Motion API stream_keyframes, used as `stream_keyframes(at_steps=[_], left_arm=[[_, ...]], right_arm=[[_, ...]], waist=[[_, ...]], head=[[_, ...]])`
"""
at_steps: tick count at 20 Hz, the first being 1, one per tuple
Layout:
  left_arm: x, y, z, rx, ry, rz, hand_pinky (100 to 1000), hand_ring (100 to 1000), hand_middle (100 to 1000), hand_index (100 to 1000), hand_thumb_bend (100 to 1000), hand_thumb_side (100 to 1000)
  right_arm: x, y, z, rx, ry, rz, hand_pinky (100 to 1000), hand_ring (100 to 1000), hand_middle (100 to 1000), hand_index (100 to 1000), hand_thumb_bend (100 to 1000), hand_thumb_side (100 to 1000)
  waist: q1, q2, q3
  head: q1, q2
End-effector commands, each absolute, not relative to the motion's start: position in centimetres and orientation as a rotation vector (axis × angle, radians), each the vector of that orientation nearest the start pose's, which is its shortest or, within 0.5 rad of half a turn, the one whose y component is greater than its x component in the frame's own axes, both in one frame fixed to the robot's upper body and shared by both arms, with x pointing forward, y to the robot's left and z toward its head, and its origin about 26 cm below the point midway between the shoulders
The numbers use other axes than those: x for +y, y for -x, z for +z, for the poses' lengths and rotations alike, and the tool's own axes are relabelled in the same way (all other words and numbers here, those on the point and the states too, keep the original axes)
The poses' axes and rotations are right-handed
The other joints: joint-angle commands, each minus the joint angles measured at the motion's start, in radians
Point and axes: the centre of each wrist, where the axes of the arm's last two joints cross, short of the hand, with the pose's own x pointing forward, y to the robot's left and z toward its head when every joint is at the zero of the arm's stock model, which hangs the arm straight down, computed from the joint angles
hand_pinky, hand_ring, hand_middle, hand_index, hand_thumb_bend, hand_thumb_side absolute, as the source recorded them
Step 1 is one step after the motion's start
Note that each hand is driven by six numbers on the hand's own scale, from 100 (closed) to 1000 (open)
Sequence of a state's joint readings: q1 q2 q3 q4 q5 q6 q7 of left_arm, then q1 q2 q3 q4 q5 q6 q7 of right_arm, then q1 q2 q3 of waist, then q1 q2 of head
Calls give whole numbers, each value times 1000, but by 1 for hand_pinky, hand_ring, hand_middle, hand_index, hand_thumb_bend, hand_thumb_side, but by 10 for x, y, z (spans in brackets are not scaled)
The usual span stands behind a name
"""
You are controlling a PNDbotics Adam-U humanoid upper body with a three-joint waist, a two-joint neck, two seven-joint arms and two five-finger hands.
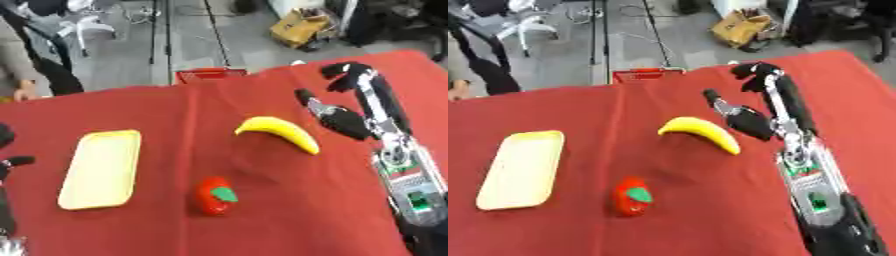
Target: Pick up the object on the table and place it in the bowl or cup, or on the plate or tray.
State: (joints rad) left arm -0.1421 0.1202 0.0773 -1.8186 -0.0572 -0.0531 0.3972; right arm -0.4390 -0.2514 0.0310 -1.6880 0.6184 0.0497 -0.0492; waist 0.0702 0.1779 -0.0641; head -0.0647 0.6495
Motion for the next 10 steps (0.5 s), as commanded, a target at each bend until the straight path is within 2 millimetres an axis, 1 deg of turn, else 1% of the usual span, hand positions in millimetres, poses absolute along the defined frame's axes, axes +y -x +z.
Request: stream_keyframes(at_steps=[1,3,6,10], left_arm=[[270,-301,106,-2040,-426,280,523,784,751,701,607,899],[270,-301,107,-2041,-428,282,523,782,749,701,606,899],[269,-301,106,-2041,-425,282,523,781,747,701,607,898],[270,-301,107,-2043,-428,282,522,778,745,700,607,898]], right_arm=[[-242,-356,173,-2044,787,603,669,609,647,755,572,555],[-241,-356,173,-2047,783,603,668,608,644,755,571,556],[-240,-356,173,-2051,777,605,667,604,639,754,562,562],[-240,-356,173,-2055,775,597,664,598,631,750,557,564]], waist=[[6,-23,0],[6,-23,2],[6,-23,3],[6,-24,2]], head=[[8,-8],[18,-8],[18,-3],[19,-6]])
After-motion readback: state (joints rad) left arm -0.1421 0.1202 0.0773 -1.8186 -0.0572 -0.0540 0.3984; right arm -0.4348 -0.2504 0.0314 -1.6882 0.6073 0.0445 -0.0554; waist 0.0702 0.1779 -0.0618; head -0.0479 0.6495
